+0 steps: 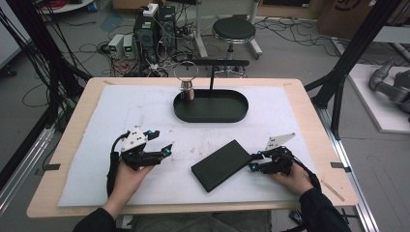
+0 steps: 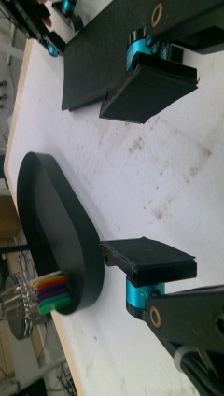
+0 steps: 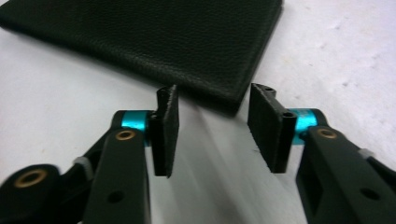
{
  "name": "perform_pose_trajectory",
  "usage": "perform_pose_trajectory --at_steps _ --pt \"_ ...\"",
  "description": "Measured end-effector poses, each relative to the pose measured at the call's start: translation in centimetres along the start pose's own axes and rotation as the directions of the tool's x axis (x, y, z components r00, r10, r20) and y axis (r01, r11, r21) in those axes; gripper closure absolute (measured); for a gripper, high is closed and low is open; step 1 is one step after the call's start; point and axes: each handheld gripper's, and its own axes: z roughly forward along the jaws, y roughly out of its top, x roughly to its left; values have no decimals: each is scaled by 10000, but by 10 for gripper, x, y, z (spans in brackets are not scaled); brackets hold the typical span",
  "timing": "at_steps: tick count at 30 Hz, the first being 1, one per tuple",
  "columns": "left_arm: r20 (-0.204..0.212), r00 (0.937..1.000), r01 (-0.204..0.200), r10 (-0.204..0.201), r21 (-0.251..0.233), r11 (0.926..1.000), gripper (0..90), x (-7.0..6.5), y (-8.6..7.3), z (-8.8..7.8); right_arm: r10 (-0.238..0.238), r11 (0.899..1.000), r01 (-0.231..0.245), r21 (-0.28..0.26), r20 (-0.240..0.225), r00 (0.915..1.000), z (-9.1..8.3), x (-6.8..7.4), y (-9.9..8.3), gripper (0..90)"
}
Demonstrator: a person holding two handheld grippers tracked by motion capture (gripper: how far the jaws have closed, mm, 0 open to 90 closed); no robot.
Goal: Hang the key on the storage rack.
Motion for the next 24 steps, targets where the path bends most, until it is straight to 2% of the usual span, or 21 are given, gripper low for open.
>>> perform_pose_trajectory --at_steps 1,4,8,12,15,20,22,23,24 --pt "67 10000 -27 27 32 10000 310 -2 0 1 -33 10000 33 16 102 9999 0 0 0 618" --pt "276 9995 -138 137 44 9999 311 -7 2 4 150 9999 -150 29 0 9999 -2 -3 0 686" --pt "564 9979 -329 324 74 9994 310 -14 3 7 95 9999 -96 -81 -56 9999 -4 -3 0 757" --pt "1059 9929 -531 532 -38 9986 311 -20 5 9 310 9991 -320 -291 -342 9989 -7 -3 1 802" --pt "1396 9867 -819 834 -164 9965 312 -25 6 9 620 9971 -638 -413 -449 9971 -10 -3 4 808" --pt "1932 9684 -1552 1578 -290 9875 321 -40 8 12 1335 9896 -1355 -476 -418 9902 -7 2 12 822" --pt "2188 9580 -1837 1856 -293 9825 327 -46 8 13 1719 9832 -1742 -549 -444 9841 -7 5 17 846" --pt "2335 9509 -2032 2033 -251 9788 330 -51 8 14 1826 9803 -1855 -682 -473 9821 -7 5 19 900" --pt "2439 9428 -2298 2273 -187 9731 336 -54 8 15 2055 9720 -2105 -1044 -573 9770 -9 6 20 900"
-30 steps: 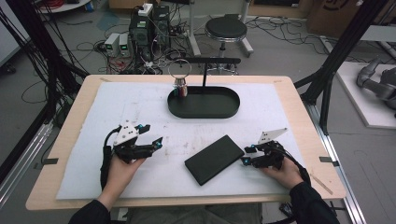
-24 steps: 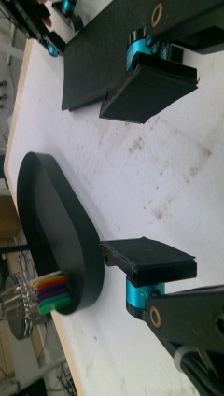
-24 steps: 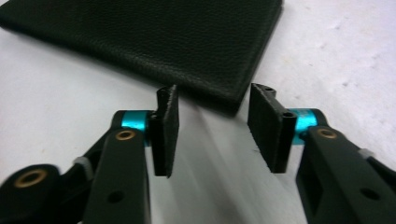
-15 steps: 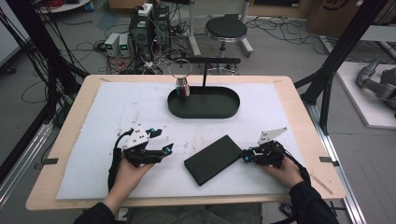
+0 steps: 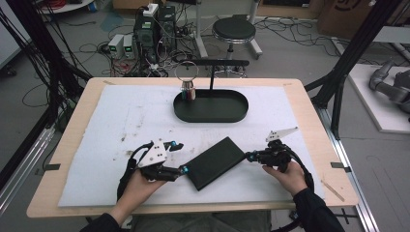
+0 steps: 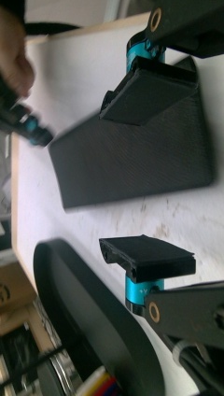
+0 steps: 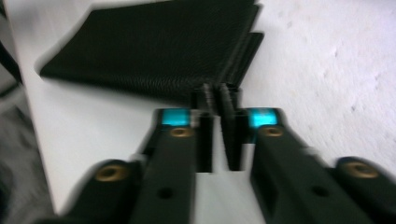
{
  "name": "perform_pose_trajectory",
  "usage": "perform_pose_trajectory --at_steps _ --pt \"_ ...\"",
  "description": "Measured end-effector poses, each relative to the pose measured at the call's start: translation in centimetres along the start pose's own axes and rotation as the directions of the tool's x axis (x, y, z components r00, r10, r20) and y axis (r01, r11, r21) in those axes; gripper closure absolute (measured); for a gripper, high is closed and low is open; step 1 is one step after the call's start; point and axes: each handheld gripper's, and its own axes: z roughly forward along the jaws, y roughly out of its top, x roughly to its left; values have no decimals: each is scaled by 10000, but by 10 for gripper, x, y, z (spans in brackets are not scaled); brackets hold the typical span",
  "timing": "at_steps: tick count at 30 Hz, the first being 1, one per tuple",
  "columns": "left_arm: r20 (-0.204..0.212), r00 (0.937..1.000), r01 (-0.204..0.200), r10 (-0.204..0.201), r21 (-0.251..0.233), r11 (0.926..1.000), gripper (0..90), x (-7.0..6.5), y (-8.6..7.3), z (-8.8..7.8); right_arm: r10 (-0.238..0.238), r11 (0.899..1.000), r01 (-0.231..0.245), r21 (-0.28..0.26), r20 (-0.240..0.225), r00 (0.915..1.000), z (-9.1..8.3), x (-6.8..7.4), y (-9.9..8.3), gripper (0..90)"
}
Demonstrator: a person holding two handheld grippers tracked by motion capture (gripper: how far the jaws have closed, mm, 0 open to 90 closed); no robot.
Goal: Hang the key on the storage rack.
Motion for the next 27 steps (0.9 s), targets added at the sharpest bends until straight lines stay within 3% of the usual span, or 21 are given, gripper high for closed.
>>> perform_pose_trajectory --at_steps 1,2,4,6,7,8,10,11,12,13,15,16,18,19,22,24,26,27 --pt "91 9997 -235 234 144 9996 341 -3 0 2 353 9989 -356 -290 -127 9993 -2 1 2 900" --pt "241 9991 -354 347 263 9990 344 -5 -1 4 419 9980 -426 -459 -155 9990 -3 1 3 900" --pt "495 9975 -525 503 437 9977 355 -9 -2 6 355 9989 -358 -303 -112 9993 0 3 5 900" --pt "684 9956 -672 634 555 9962 357 -10 -3 7 -421 9991 421 -103 16 9991 4 8 5 900" --pt "713 9955 -669 627 575 9961 357 -11 -3 7 -979 9952 980 -59 149 9951 5 11 5 900" --pt "723 9952 -704 660 594 9957 357 -11 -3 6 -1445 9894 1448 -86 258 9892 5 14 5 842" --pt "700 9958 -623 584 547 9966 357 -11 -4 6 -1760 9843 1762 -43 326 9839 6 15 5 674" --pt "658 9964 -565 529 537 9970 356 -10 -4 5 -1828 9831 1826 83 299 9827 7 16 5 649" --pt "622 9971 -459 428 496 9977 354 -9 -4 5 -2335 9719 2313 434 531 9709 11 18 3 564" --pt "580 9976 -406 377 494 9980 354 -8 -5 4 -2335 9719 2313 434 531 9709 11 18 3 564" --pt "499 9986 -200 181 384 9991 352 -6 -5 2 -2751 9604 2724 583 451 9604 16 20 2 501" --pt "462 9988 -163 145 381 9991 350 -5 -5 1 -3070 9508 3040 593 506 9504 18 23 2 468" --pt "409 9992 -9 -2 279 9996 349 -3 -6 0 -4099 9113 4045 771 780 9088 22 29 2 462" --pt "423 9991 -1 -11 285 9996 349 -3 -6 -1 -4443 8948 4376 890 797 8923 24 31 2 462" --pt "388 9992 84 -93 231 9997 349 -2 -6 -1 -5141 8564 5019 1212 1112 8505 31 33 2 458" --pt "401 9991 104 -114 249 9996 349 -2 -7 -1 -5217 8528 5080 1208 1539 8391 33 32 3 413" --pt "417 9990 120 -131 256 9996 349 -2 -7 -1 -5149 8568 5017 1187 1474 8445 35 28 4 411" --pt "424 9990 127 -138 253 9996 349 -2 -7 -1 -5198 8537 5062 1224 1416 8425 36 28 4 409"
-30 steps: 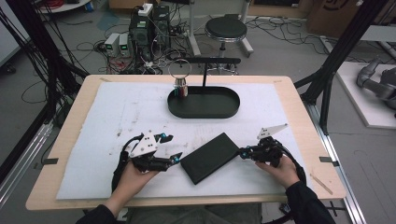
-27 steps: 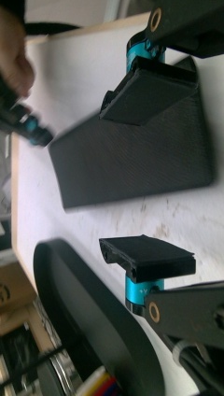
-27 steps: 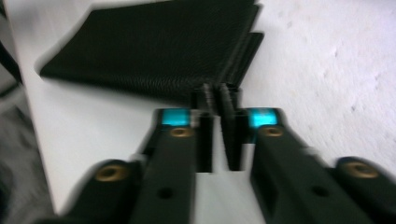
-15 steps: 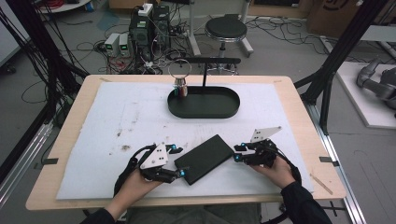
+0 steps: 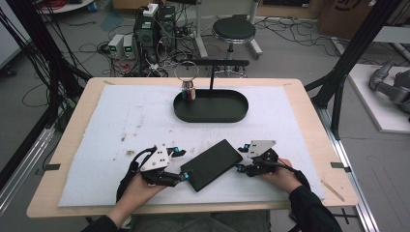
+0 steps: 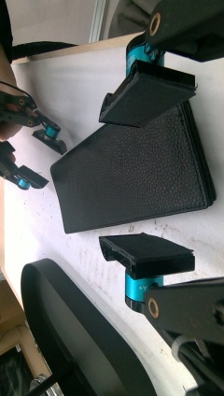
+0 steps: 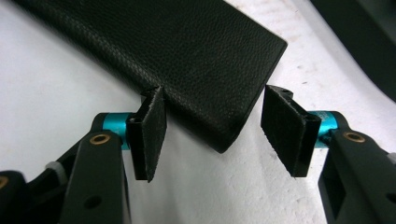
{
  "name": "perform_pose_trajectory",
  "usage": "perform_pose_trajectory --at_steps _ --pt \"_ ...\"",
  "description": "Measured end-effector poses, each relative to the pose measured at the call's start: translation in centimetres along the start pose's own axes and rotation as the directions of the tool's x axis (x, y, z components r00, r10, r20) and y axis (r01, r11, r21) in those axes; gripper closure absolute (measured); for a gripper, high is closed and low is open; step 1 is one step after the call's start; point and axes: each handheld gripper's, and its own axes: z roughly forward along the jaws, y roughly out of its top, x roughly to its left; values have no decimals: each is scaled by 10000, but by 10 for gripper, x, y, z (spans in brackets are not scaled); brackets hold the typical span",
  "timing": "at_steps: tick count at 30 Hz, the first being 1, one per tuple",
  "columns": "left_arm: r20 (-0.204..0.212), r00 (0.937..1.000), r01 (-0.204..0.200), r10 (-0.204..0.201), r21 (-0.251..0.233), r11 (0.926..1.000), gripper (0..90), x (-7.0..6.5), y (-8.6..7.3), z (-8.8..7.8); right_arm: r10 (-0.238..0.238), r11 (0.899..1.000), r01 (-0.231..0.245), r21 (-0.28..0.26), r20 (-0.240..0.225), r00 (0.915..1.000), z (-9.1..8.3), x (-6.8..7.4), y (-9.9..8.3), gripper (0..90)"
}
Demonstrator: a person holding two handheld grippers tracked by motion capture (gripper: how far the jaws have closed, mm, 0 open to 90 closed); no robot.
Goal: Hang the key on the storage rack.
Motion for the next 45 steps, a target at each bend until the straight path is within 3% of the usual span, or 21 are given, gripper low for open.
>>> perform_pose_trajectory --at_steps 4,10,15,19,25,28,33,38,43,44,45 --pt "-19 10000 37 -38 -22 10000 349 0 0 -1 -514 9984 506 -256 -320 9982 0 4 1 444" --pt "42 9996 266 -266 -68 9996 349 1 -1 0 -1551 9879 1550 37 320 9874 4 14 0 480" --pt "41 9995 326 -326 -66 9994 349 1 -1 1 -1712 9852 1706 152 632 9832 4 15 1 667" --pt "-20 9995 309 -309 -104 9995 349 1 -1 -1 -1120 9937 1113 133 718 9911 0 12 3 794" --pt "-112 9997 204 -203 23 9998 349 4 -3 -1 6 9999 -3 -139 188 9998 -8 3 2 818" --pt "-269 9994 -186 194 323 9993 351 7 -5 2 657 9969 -670 -423 -307 9974 -15 -1 2 822" --pt "-418 9940 -980 1013 740 9924 369 11 -8 12 1440 9853 -1520 -775 -1004 9845 -23 -6 1 823" --pt "-499 9760 -2062 2120 1015 9732 377 12 -9 24 1950 9718 -2119 -1032 -1528 9688 -28 -10 -1 825" --pt "-496 9641 -2539 2610 1176 9601 425 13 -10 33 2307 9603 -2540 -1153 -1835 9556 -32 -11 -1 829" --pt "-486 9613 -2634 2711 1260 9564 465 13 -10 34 2349 9587 -2593 -1172 -1882 9536 -32 -11 -1 829" --pt "-506 9548 -2836 2931 1413 9485 527 13 -10 35 2382 9575 -2628 -1185 -1882 9528 -32 -11 -1 829"
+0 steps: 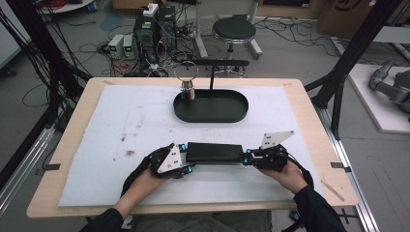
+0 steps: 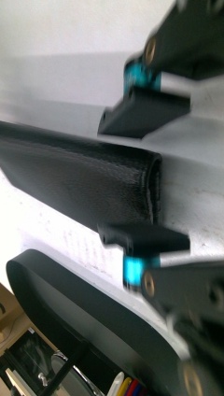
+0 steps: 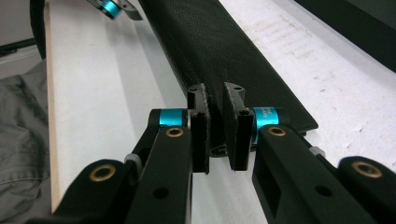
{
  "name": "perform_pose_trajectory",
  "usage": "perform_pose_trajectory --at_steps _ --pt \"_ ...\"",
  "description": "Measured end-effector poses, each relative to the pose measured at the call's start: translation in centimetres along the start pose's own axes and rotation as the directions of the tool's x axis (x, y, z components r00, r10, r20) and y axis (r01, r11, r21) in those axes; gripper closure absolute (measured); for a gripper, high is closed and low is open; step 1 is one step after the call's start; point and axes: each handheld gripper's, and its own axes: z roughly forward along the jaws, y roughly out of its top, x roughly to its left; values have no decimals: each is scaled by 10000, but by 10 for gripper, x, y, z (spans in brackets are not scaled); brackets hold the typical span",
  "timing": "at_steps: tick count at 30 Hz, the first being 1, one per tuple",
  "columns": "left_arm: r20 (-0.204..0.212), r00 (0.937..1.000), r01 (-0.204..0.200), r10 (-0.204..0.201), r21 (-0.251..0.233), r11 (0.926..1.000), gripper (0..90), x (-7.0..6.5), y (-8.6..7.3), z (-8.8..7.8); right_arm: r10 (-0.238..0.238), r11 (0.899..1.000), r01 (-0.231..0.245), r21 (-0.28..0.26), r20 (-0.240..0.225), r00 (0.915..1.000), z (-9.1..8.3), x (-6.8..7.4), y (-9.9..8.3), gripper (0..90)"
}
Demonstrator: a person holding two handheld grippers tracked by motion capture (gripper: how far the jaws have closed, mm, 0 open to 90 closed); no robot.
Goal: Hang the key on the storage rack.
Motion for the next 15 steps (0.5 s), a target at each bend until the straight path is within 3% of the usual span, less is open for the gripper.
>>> perform_pose_trajectory --at_steps 3,6,9,12,15 --pt "-190 9988 -443 442 -82 9990 629 -1 2 -3 118 9998 -119 -154 -71 9999 -1 -1 0 828" --pt "-14 9992 -409 409 -355 9985 704 3 6 -7 32 9990 -35 -456 -57 10000 -3 -2 1 821" --pt "428 9990 143 -105 -909 9958 744 9 10 -13 -26 9956 33 -940 77 10000 -10 -4 1 802" --pt "788 9949 720 -634 -1120 9911 751 13 11 -15 54 9892 -31 -1463 157 9999 -16 -4 2 758" --pt "1071 9878 1263 -1128 -1285 9836 753 17 9 -17 177 9836 -86 -1803 489 9986 -21 -4 1 598"
